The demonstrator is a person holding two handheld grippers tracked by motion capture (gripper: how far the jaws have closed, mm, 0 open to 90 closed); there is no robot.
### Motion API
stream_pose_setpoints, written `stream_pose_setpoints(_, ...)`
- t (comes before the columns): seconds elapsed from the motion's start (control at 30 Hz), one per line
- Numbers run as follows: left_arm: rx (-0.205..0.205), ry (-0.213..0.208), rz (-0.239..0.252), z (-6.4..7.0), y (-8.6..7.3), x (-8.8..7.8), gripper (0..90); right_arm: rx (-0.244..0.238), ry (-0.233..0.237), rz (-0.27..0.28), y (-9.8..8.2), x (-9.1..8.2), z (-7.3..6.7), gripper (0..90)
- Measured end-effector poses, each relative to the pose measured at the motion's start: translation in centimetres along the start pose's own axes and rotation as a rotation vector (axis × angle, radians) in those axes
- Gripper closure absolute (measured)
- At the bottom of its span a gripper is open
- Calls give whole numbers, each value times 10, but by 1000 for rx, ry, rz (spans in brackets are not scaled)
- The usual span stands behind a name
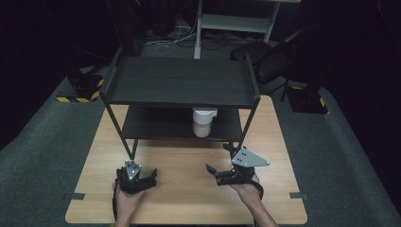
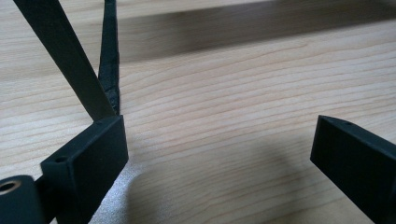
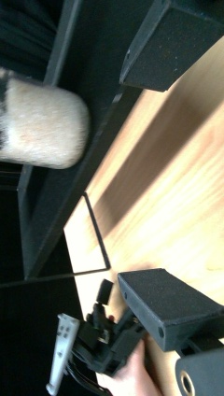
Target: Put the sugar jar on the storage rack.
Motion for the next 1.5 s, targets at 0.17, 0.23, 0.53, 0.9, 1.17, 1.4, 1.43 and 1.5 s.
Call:
stream_pose_setpoints(0.17, -2, -1, 1, 0, 0, 0, 42, 2, -13, -18, -15, -18, 8, 56)
stream_pose_setpoints(0.23, -2, -2, 0, 0, 0, 0, 43, 10, -32, -32, -22, -25, 12, 71)
stream_pose_setpoints(0.53, -6, -3, 4, 0, 0, 0, 42, 80, -163, -101, -57, -53, 37, 84)
stream_pose_setpoints(0.9, -7, -2, 4, 0, 0, 0, 43, 181, -308, -163, -92, -65, 66, 77)
stream_pose_setpoints(1.17, -7, -3, 7, 0, -1, -1, 43, 243, -357, -133, -113, -69, 69, 72)
stream_pose_setpoints(1.4, -4, 0, 10, 0, -1, -1, 43, 276, -374, -146, -122, -67, 72, 71)
stream_pose_setpoints(1.43, -2, 0, 10, 0, -1, -1, 43, 285, -376, -153, -125, -67, 73, 71)
stream_pose_setpoints(1.5, -1, 0, 11, 0, -1, -1, 43, 294, -380, -162, -125, -66, 74, 72)
Point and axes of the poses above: each handheld gripper's, and its own axes: x roughly forward along the jaws, y roughly out of its top, z roughly to its right, the point moved 5 cm from there along x, roughly forward along the jaws, and after that the axes turned 12 degrees about -y, right-handed, at the moved point
